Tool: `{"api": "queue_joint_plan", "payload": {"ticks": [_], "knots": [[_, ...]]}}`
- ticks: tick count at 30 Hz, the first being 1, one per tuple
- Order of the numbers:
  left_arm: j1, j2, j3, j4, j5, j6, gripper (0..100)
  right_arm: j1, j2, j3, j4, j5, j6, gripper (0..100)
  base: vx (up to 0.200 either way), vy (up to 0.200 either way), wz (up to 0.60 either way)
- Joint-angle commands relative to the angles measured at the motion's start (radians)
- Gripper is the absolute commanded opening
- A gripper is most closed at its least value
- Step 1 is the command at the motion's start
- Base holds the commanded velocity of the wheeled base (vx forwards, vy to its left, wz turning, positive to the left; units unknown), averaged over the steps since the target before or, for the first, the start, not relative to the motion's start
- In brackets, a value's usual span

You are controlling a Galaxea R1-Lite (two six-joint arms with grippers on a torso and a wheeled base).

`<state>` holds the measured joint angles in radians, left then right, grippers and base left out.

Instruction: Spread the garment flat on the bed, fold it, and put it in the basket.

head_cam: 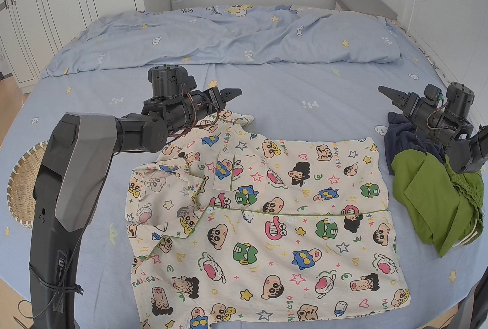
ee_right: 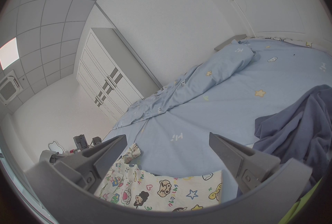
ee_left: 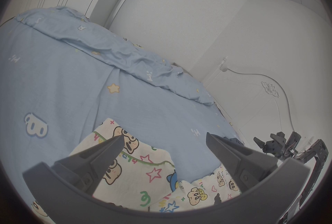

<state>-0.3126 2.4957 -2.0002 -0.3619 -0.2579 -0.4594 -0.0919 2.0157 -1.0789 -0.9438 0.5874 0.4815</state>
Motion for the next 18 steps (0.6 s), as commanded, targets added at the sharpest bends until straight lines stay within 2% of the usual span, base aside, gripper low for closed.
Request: {"api": "queue_joint_plan", "payload": {"ticks": [1, 4, 6, 7, 8, 9, 10, 11, 12, 14, 18], "knots": [[0.006, -0.009, 0.000, 0.001, 0.003, -0.009, 100, 0.003, -0.006, 0.011, 0.010, 0.005, 0.000, 100, 0.000, 0.000, 0.00], [0.020, -0.034, 0.000, 0.008, 0.006, -0.062, 100, 0.009, -0.003, 0.022, 0.016, 0.005, 0.000, 100, 0.000, 0.000, 0.00], [0.058, -0.109, 0.028, 0.011, -0.009, -0.147, 100, 0.017, -0.003, 0.024, 0.022, 0.003, 0.000, 100, 0.000, 0.000, 0.00], [0.076, -0.152, 0.077, 0.011, -0.038, -0.188, 100, 0.017, -0.006, 0.025, 0.033, 0.005, 0.000, 100, 0.000, 0.000, 0.00], [0.076, -0.152, 0.077, 0.011, -0.038, -0.188, 100, 0.017, -0.006, 0.025, 0.033, 0.005, 0.000, 100, 0.000, 0.000, 0.00], [0.096, -0.198, 0.138, 0.008, -0.093, -0.225, 100, 0.017, -0.011, 0.027, 0.050, 0.005, 0.000, 100, 0.000, 0.000, 0.00], [0.096, -0.198, 0.138, 0.008, -0.093, -0.225, 100, 0.017, -0.011, 0.027, 0.050, 0.005, 0.000, 100, 0.000, 0.000, 0.00], [0.144, -0.259, 0.256, -0.009, -0.210, -0.243, 100, 0.017, -0.043, 0.036, 0.069, 0.005, -0.001, 100, 0.000, 0.000, 0.00], [0.164, -0.270, 0.285, -0.020, -0.239, -0.248, 100, 0.017, -0.057, 0.042, 0.073, 0.006, -0.001, 100, 0.000, 0.000, 0.00], [0.194, -0.278, 0.340, -0.045, -0.277, -0.249, 100, 0.018, -0.094, 0.056, 0.083, 0.006, -0.001, 100, 0.000, 0.000, 0.00], [0.222, -0.276, 0.409, -0.097, -0.277, -0.239, 100, 0.029, -0.153, 0.068, 0.123, 0.006, -0.001, 100, 0.000, 0.000, 0.00]]}}
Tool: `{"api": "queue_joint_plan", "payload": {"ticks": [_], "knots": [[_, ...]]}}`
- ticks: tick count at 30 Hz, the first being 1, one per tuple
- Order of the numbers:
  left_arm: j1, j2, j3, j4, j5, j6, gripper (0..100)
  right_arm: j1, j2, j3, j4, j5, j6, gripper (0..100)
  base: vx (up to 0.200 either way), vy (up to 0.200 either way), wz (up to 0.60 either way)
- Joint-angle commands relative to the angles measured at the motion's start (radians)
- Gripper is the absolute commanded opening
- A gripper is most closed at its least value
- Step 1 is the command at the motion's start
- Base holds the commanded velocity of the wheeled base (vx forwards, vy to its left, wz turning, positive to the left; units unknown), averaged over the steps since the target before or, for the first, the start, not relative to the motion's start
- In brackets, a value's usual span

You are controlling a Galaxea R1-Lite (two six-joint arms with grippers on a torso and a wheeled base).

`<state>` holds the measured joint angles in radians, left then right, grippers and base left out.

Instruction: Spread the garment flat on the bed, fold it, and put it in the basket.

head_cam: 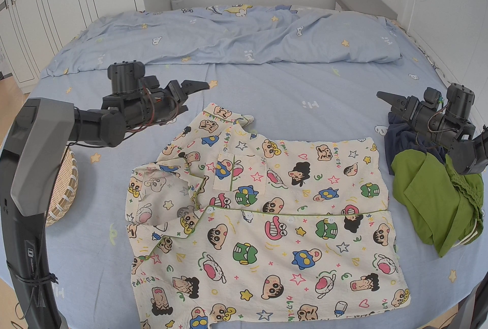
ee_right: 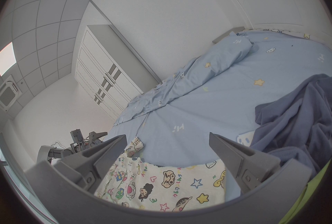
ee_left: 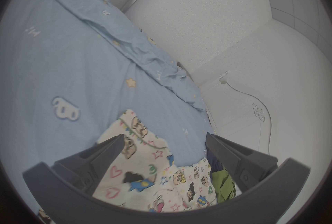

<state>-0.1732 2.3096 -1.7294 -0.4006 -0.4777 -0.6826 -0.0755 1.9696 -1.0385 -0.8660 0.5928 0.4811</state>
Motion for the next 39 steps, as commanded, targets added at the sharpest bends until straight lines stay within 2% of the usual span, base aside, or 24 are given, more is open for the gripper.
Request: {"api": "queue_joint_plan", "payload": {"ticks": [1, 2, 5, 13, 19, 21, 24, 28, 29, 32, 37, 39], "knots": [[0.096, -0.081, 0.131, -0.086, -0.062, -0.018, 100, 0.014, -0.120, 0.029, 0.059, 0.001, -0.001, 100, 0.000, 0.000, 0.00], [0.098, -0.081, 0.129, -0.089, -0.064, -0.018, 100, 0.014, -0.121, 0.029, 0.059, 0.001, -0.001, 100, 0.000, 0.000, 0.00], [0.101, 0.021, 0.007, -0.144, -0.067, -0.028, 100, 0.016, -0.133, 0.049, 0.044, 0.001, -0.006, 100, 0.000, 0.000, 0.00], [0.047, 0.134, -0.251, -0.095, -0.062, -0.020, 100, 0.033, -0.178, 0.124, -0.104, 0.002, -0.001, 100, 0.000, 0.000, 0.00], [0.029, 0.228, -0.271, -0.060, -0.062, 0.038, 100, 0.065, -0.196, 0.163, -0.134, 0.001, -0.002, 100, 0.000, 0.000, 0.00], [0.018, 0.292, -0.271, 0.040, -0.059, 0.087, 100, 0.069, -0.196, 0.170, -0.150, 0.001, -0.002, 100, 0.000, 0.000, 0.00], [0.011, 0.355, -0.271, 0.129, -0.052, 0.100, 100, 0.069, -0.196, 0.173, -0.162, 0.001, -0.001, 100, 0.000, 0.000, 0.00], [-0.011, 0.398, -0.271, 0.212, -0.002, 0.103, 100, 0.066, -0.196, 0.173, -0.165, 0.001, -0.002, 100, 0.000, 0.000, 0.00], [-0.015, 0.395, -0.271, 0.250, 0.048, 0.115, 100, 0.065, -0.198, 0.172, -0.166, 0.001, -0.002, 100, 0.000, 0.000, 0.00], [-0.006, 0.364, -0.271, 0.298, 0.051, 0.130, 100, 0.063, -0.198, 0.173, -0.169, 0.001, -0.002, 100, 0.000, 0.000, 0.00], [0.008, 0.281, -0.271, 0.299, 0.044, 0.130, 100, 0.062, -0.198, 0.176, -0.185, 0.001, -0.001, 100, 0.000, 0.000, 0.00], [0.029, 0.225, -0.271, 0.200, 0.013, 0.140, 100, 0.066, -0.198, 0.183, -0.188, 0.001, -0.001, 100, 0.000, 0.000, 0.00]]}}
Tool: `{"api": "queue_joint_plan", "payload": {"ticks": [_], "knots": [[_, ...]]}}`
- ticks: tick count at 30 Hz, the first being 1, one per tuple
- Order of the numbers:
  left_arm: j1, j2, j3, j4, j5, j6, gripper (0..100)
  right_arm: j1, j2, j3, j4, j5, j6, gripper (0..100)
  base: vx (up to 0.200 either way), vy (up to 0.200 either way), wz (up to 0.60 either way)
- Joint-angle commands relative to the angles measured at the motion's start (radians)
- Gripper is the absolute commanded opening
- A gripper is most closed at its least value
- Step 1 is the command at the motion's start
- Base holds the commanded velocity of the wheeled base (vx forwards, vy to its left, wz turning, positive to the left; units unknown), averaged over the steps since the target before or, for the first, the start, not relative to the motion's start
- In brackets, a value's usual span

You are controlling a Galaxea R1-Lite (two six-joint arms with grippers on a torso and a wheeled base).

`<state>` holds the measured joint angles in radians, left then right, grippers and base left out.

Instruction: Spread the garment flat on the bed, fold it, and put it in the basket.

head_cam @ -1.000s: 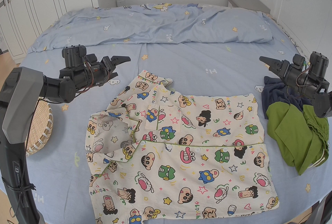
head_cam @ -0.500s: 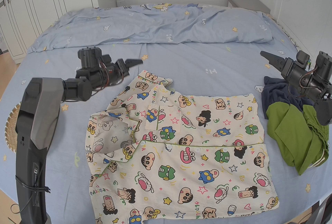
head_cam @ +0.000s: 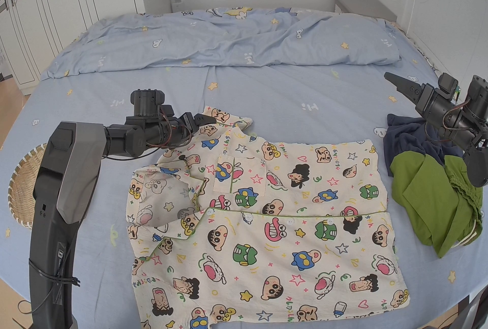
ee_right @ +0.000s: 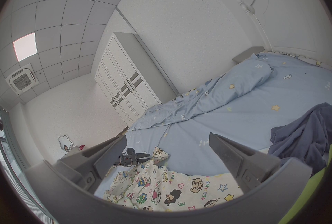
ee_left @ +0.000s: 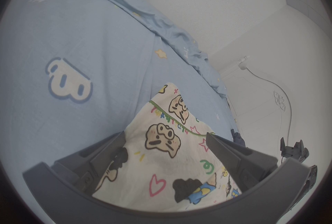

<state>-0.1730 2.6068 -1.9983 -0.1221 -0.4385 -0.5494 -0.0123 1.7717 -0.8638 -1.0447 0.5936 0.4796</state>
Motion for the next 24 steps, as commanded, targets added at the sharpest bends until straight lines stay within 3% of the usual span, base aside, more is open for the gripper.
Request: {"api": "queue_joint_plan", "payload": {"ticks": [1, 6, 9, 24], "knots": [[0.038, -0.079, -0.002, -0.116, -0.028, 0.005, 100, 0.003, 0.000, 0.009, -0.011, 0.000, -0.001, 100, 0.000, 0.000, 0.00], [0.070, -0.109, -0.002, -0.360, -0.031, -0.007, 100, 0.003, -0.008, 0.012, -0.020, 0.002, 0.001, 100, 0.000, 0.000, 0.00], [0.070, -0.109, -0.002, -0.430, -0.034, -0.009, 100, 0.006, -0.009, 0.016, -0.021, 0.000, -0.001, 100, 0.000, 0.000, 0.00], [0.059, -0.122, -0.002, -0.442, -0.091, 0.003, 100, 0.005, -0.043, 0.028, -0.031, 0.002, -0.001, 100, 0.000, 0.000, 0.00]]}}
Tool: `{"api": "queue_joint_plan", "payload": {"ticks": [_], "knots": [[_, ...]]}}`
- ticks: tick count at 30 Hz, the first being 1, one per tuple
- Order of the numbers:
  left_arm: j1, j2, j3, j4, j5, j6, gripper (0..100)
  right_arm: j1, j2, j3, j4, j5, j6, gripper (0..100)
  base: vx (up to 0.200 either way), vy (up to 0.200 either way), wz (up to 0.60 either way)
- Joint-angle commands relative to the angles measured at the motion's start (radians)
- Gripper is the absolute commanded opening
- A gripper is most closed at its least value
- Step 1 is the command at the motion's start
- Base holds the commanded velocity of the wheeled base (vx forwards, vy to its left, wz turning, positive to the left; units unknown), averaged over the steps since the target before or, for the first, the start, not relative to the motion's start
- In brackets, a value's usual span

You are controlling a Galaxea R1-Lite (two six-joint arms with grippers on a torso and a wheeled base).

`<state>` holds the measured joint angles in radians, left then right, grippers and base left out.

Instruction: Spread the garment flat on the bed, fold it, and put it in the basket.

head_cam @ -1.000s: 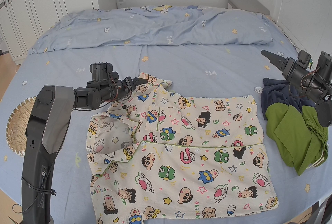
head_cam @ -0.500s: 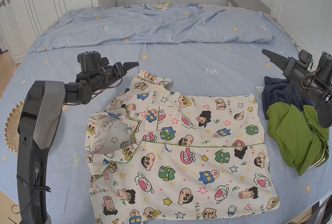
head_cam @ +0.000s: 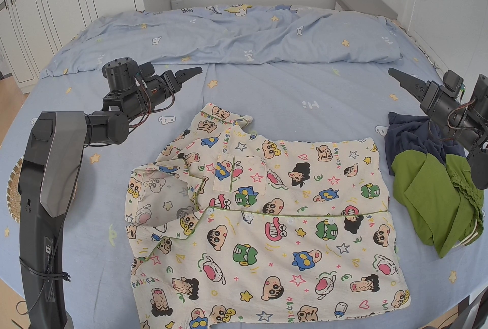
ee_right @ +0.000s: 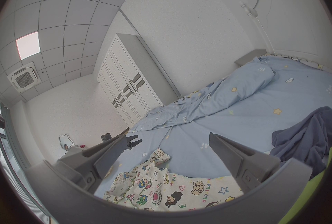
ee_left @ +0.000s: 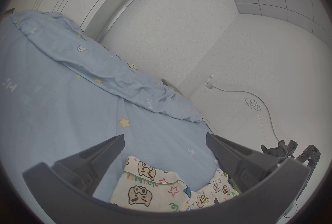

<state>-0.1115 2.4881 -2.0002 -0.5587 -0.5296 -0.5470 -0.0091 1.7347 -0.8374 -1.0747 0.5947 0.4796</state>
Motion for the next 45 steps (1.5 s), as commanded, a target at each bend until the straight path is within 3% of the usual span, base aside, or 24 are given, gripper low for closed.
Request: {"api": "queue_joint_plan", "payload": {"ticks": [1, 23, 45], "knots": [[-0.002, 0.000, 0.000, -0.004, 0.000, 0.001, 100, 0.001, -0.006, 0.001, -0.001, 0.001, -0.001, 100, 0.000, 0.000, 0.00], [-0.025, 0.097, 0.000, 0.042, -0.001, 0.091, 100, 0.000, -0.006, 0.006, -0.010, 0.001, -0.001, 100, 0.000, 0.000, 0.00], [-0.030, 0.135, 0.000, 0.082, 0.003, 0.116, 100, 0.000, -0.007, 0.008, -0.013, 0.001, -0.001, 100, 0.000, 0.000, 0.00]]}}
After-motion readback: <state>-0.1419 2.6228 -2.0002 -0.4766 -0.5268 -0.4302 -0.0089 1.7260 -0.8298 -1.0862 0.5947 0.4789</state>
